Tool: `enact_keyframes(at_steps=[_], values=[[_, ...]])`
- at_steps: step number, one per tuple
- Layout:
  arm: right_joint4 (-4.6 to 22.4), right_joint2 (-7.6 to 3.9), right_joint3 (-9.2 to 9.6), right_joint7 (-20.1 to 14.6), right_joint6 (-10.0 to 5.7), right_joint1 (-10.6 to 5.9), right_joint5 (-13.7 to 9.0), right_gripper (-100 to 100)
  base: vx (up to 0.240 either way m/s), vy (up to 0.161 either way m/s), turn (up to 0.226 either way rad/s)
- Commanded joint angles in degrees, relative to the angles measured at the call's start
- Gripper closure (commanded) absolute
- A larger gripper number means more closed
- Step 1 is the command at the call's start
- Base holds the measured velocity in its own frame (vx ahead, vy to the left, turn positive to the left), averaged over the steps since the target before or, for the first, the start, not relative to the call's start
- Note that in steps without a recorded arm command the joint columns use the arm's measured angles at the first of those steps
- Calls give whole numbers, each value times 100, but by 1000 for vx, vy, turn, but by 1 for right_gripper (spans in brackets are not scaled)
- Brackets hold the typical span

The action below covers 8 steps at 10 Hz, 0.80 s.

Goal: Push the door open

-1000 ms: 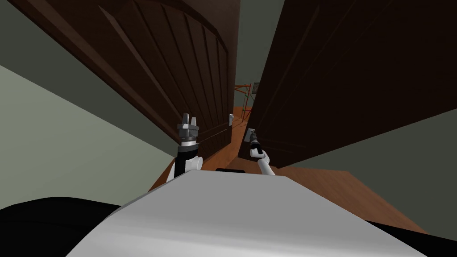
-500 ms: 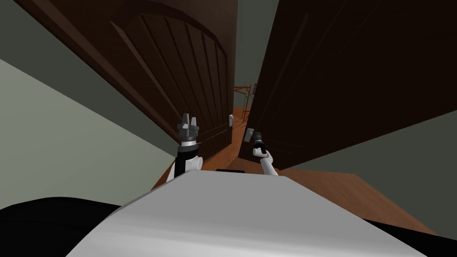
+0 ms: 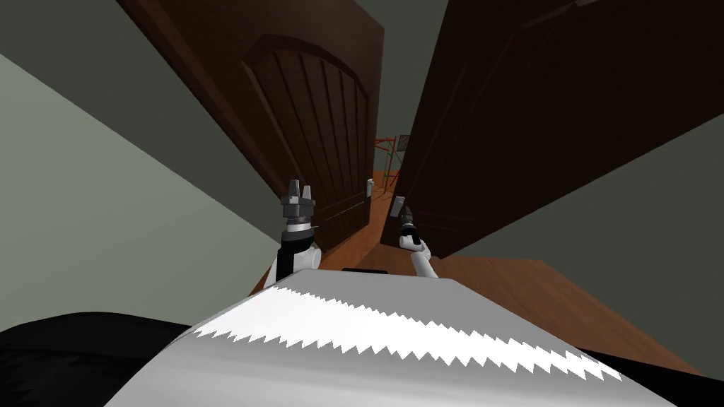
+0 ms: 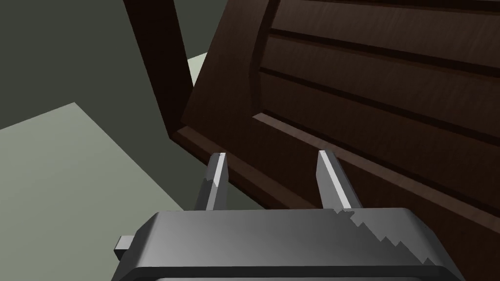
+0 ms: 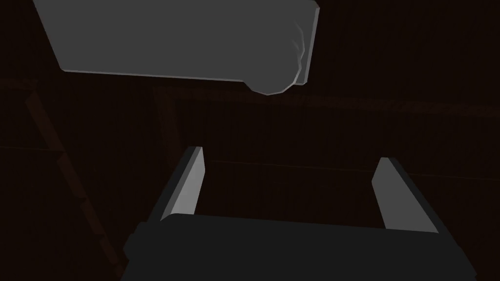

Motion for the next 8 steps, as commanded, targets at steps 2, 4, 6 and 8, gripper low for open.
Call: enact_keyframes(at_steps=[2,4,6,8], values=[[-78,78,0,-5,52,52,-11,-100,-147,116,-33],[-65,-24,-19,-1,18,71,-13,-100,115,-3,23],[-42,-70,-37,4,-32,81,-14,-100,217,-48,20],[-11,-58,-62,10,-96,95,-16,-100,220,-40,24]])
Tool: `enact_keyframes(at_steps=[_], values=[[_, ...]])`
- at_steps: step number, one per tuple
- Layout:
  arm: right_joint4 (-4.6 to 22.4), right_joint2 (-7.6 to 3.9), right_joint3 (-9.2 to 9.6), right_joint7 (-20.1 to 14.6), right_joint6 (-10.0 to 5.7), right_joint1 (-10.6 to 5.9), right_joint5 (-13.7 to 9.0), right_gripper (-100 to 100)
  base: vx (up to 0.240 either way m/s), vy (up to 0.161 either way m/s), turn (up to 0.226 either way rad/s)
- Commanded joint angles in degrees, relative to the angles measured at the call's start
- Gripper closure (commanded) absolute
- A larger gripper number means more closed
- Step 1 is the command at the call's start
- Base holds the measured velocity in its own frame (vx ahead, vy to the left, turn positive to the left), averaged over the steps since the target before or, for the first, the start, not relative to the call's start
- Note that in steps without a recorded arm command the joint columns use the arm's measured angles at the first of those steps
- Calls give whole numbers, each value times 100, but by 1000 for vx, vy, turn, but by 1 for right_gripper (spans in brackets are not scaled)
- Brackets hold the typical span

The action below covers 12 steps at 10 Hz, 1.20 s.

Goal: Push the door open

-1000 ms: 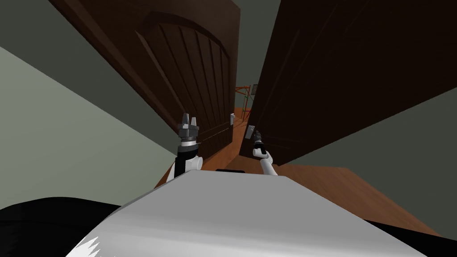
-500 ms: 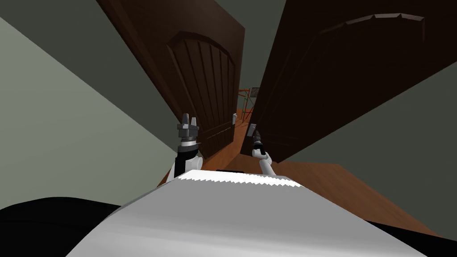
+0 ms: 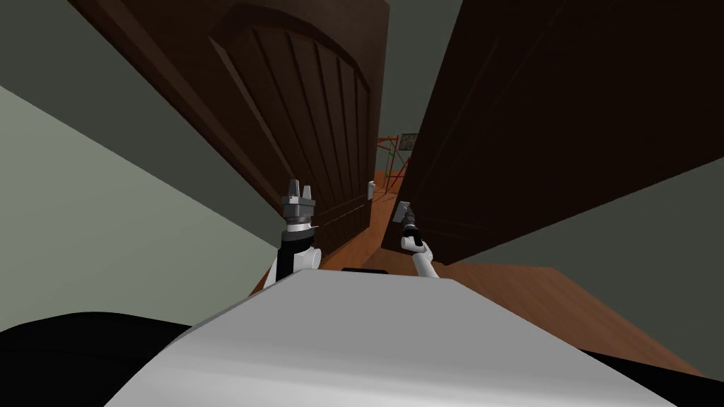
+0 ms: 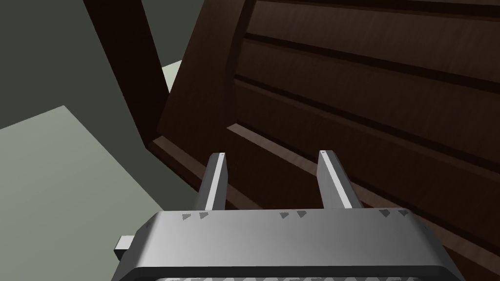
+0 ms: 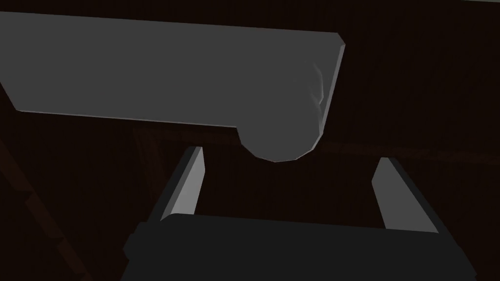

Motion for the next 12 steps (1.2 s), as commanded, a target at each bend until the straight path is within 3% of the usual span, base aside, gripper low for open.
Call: enact_keyframes(at_steps=[1,2,3,4,9,10,12], values=[[9,32,-14,4,-46,19,0,-100,215,-44,31],[22,79,-24,7,-73,24,-1,-100,199,-37,21],[4,54,-17,4,-50,25,0,-100,88,-17,8],[4,54,-17,4,-50,25,0,100,-11,2,-5],[4,54,-17,4,-50,25,0,100,-17,3,0],[26,37,-195,88,-58,0,-31,100,38,-17,143],[34,19,-372,173,-79,-37,-62,100,65,-25,121]])
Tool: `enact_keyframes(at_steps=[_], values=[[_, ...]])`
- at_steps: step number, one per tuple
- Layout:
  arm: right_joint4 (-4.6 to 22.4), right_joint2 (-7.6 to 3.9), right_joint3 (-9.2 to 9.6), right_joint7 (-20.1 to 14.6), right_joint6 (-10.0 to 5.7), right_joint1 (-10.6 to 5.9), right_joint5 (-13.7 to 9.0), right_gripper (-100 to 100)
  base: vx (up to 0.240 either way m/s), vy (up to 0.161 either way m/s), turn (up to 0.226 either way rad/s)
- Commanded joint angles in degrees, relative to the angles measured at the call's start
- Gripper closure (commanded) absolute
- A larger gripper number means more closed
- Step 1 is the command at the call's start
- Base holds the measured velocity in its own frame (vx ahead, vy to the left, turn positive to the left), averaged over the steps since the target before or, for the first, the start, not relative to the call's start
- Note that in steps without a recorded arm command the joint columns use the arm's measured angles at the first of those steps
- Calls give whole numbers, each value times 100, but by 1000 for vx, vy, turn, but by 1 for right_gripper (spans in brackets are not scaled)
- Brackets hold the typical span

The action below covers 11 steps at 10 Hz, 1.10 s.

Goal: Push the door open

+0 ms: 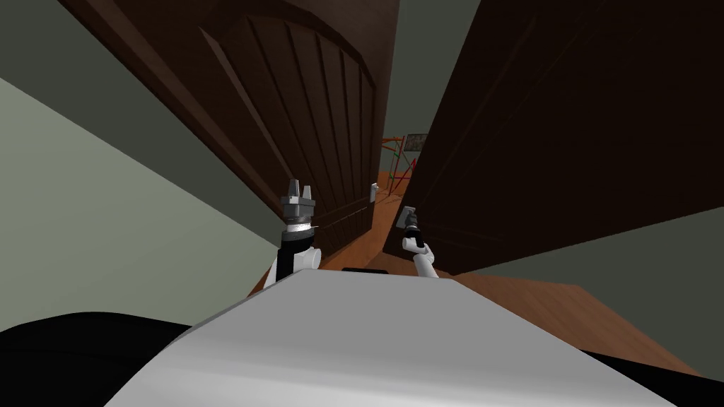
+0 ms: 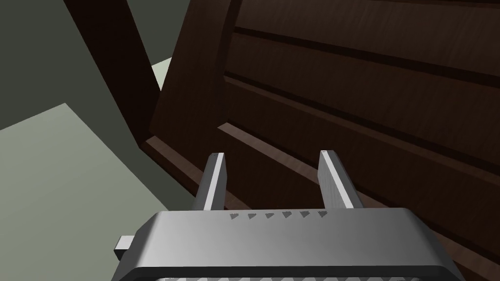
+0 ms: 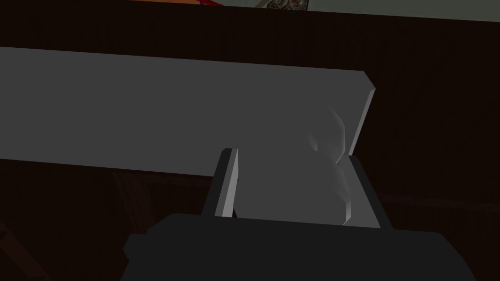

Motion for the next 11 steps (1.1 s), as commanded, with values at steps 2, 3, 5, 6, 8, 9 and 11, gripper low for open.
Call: enact_keyframes(at_steps=[2,3,5,6,8,9,11], values=[[-1,-56,-334,167,-82,-117,-53,100,82,-22,120],[6,-66,-476,234,-99,-147,-77,100,74,-28,153],[12,-76,-627,306,-116,-179,-104,100,70,-34,105],[19,-86,-781,379,-134,-211,-130,100,60,-20,105],[26,-95,-957,463,-154,-249,-161,100,47,-29,123],[34,-103,-1133,547,-175,-286,-191,100,48,-33,118],[42,-110,-1319,635,-196,-325,-223,100,62,-45,111]])
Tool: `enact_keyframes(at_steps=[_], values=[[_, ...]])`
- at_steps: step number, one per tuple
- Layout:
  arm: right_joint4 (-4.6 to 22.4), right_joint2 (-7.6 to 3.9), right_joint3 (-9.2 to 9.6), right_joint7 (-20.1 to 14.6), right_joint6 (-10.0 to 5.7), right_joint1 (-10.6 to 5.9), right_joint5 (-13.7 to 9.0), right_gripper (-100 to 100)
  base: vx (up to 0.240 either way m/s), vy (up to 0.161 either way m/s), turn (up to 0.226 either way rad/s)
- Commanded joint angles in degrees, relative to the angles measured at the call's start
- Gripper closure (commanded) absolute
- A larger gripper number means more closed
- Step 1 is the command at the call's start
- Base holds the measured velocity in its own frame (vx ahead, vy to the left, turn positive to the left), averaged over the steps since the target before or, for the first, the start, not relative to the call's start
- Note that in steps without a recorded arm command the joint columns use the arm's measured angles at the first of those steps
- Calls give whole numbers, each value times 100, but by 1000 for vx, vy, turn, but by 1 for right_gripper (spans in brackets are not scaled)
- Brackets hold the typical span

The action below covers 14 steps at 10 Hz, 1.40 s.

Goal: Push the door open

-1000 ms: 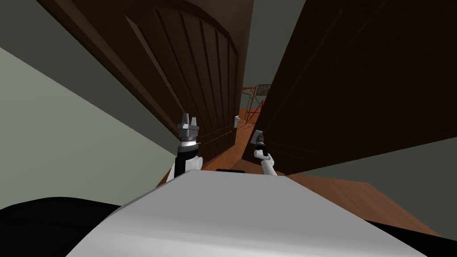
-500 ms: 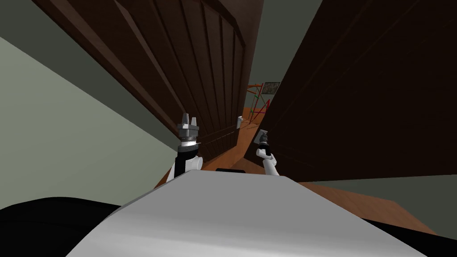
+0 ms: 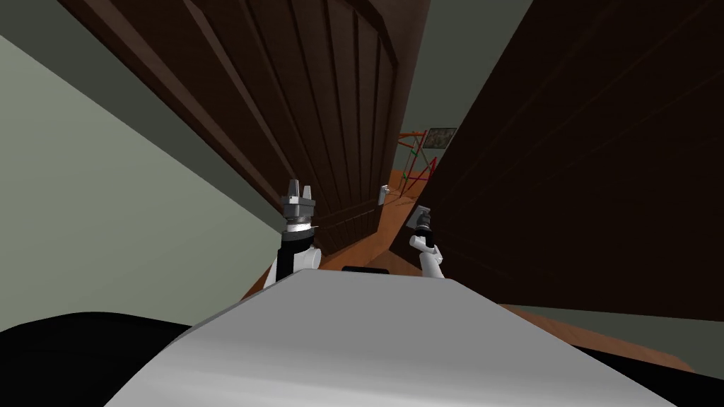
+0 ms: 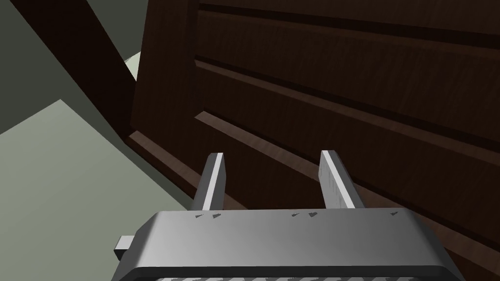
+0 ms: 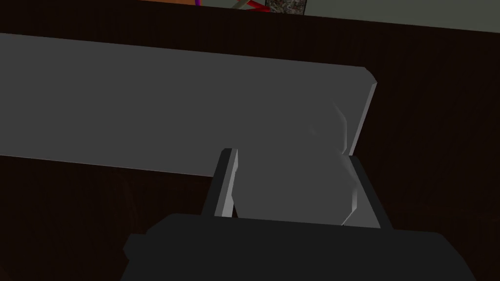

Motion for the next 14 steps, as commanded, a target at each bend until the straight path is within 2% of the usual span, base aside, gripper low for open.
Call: enact_keyframes(at_steps=[1,2,3,5,6,9,12,13,14], values=[[56,-106,-126,23,-170,-68,-17,100,31,-26,-5],[64,-112,-320,115,-192,-109,-50,100,22,-24,118],[64,-112,-320,115,-192,-109,-50,100,28,-33,36],[81,-121,-689,305,-239,-194,-120,100,59,-61,120],[76,-117,-589,230,-151,-128,-122,-100,-91,109,-8],[96,-58,-616,235,-75,-120,-150,-100,-139,200,-57],[124,126,-653,243,28,-109,-188,-100,-128,217,-45],[40,121,-657,267,59,-110,-174,-100,-59,77,-16],[82,10,-729,300,-6,-98,-191,-100,89,-43,84]])
